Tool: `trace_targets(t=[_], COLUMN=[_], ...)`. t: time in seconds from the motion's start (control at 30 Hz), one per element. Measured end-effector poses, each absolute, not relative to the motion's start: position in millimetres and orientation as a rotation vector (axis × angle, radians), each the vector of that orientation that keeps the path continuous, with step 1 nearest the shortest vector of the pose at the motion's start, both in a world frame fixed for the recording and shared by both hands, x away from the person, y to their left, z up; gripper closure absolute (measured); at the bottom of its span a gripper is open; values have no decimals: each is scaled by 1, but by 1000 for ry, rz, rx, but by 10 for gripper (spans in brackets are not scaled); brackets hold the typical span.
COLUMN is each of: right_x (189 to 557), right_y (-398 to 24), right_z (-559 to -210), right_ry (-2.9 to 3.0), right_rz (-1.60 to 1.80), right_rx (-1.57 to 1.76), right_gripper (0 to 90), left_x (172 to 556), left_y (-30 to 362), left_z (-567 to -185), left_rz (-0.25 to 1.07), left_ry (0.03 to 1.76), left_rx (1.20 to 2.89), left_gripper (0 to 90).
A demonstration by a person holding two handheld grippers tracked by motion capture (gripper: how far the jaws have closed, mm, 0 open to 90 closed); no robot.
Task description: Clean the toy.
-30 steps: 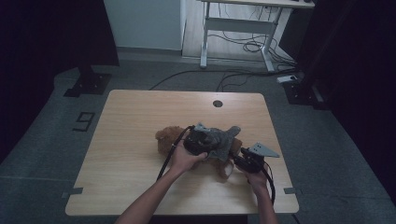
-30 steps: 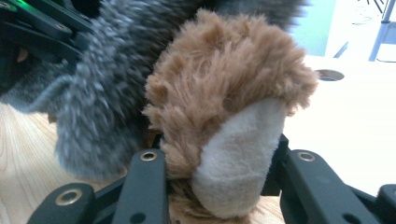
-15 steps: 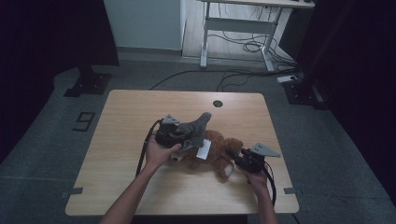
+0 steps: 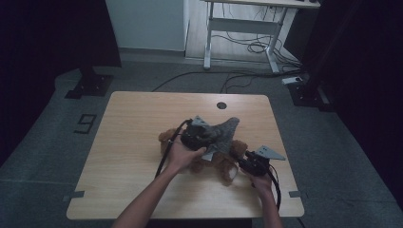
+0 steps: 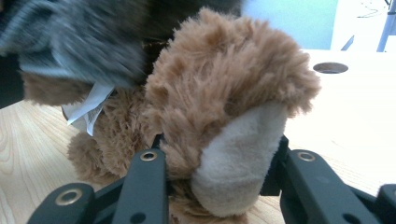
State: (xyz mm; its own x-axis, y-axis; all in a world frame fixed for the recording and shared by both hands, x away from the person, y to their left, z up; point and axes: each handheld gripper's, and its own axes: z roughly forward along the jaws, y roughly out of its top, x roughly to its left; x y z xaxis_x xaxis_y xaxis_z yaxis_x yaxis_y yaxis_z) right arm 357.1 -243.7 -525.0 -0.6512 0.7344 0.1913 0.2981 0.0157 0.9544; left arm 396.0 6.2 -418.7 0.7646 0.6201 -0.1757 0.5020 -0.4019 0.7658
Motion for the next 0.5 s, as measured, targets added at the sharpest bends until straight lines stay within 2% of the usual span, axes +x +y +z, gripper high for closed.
trace_targets(t=[0.1, 0.17, 0.27, 0.37, 0.5], right_x=[356, 355, 356, 357, 356], right_y=[-243, -243, -245, -244, -245], right_z=[-524, -523, -524, -524, -525], right_ry=[1941, 1944, 1947, 1944, 1942], right_rz=[1665, 1651, 1659, 1663, 1664], right_rx=[1049, 1048, 1049, 1055, 1057], right_gripper=[640, 640, 640, 640, 640], left_x=[404, 405, 405, 401, 401], left_y=[-14, -13, -4, 14, 35], left_z=[-441, -444, -444, -437, -435], left_rz=[146, 129, 99, 170, 203], left_ry=[855, 860, 867, 876, 910], left_rx=[2149, 2132, 2105, 2112, 2093], left_gripper=[772, 772, 773, 773, 773])
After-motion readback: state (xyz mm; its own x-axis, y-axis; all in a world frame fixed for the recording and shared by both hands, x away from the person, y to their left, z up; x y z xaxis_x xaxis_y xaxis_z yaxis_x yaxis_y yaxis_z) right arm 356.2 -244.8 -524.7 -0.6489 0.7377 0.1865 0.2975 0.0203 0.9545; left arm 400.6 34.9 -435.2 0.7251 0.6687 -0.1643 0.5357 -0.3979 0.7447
